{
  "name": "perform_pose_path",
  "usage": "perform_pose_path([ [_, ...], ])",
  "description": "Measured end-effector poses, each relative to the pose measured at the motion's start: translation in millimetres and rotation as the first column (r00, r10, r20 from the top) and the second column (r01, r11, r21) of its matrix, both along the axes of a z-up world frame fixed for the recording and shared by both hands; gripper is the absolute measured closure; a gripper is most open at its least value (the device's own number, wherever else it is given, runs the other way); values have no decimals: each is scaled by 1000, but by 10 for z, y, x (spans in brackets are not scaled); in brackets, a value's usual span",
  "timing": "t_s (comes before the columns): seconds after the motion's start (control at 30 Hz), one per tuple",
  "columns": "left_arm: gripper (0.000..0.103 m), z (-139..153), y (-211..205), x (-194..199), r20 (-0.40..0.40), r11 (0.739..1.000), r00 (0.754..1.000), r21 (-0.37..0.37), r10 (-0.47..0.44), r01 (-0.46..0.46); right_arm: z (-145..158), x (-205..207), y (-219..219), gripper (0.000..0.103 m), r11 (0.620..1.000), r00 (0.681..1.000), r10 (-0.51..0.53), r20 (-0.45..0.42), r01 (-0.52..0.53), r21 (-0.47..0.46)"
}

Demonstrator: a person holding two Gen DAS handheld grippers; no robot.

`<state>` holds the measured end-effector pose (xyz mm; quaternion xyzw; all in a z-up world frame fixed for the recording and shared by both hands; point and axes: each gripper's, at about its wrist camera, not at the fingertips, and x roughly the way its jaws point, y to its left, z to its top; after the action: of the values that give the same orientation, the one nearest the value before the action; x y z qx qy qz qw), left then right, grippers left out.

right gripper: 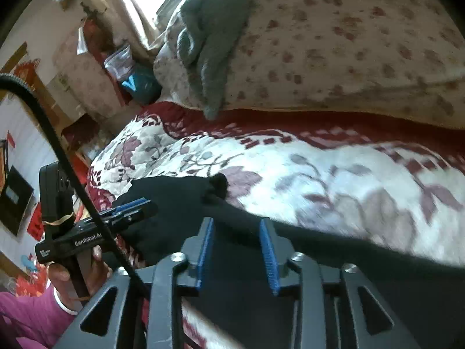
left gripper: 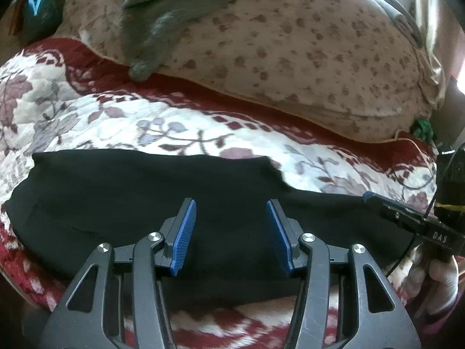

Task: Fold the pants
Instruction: 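Smooth the folded pants with both grippers open, then withdraw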

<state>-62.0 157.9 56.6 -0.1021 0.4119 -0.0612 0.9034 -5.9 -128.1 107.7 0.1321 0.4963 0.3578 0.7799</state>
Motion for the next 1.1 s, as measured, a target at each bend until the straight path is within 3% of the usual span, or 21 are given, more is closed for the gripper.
perform_pose_path([
  [0.07, 53, 32, -109, -33, 5, 1000, 1000, -1, -21, 21, 24, -97, -153, 55, 1000, 1000, -28, 4, 28, -6],
  [0.37, 53, 142, -631, -129, 23, 993, 992, -1, -121, 122, 93, -371, -795, 55, 989, 990, -141, 1, 141, -31],
  [0.77, 53, 138, -1142, -144, -19, 977, 977, -8, -214, 214, 88, -603, -1415, 44, 961, 966, -257, 18, 258, -99],
  [0.9, 53, 150, -1351, -119, -25, 965, 965, 2, -262, 263, 45, -703, -1732, 41, 936, 942, -336, -7, 332, -119],
  [1.1, 53, 117, -1706, 36, -64, 938, 936, -53, -345, 342, -5, -849, -2230, 40, 882, 884, -464, -58, 454, -124],
])
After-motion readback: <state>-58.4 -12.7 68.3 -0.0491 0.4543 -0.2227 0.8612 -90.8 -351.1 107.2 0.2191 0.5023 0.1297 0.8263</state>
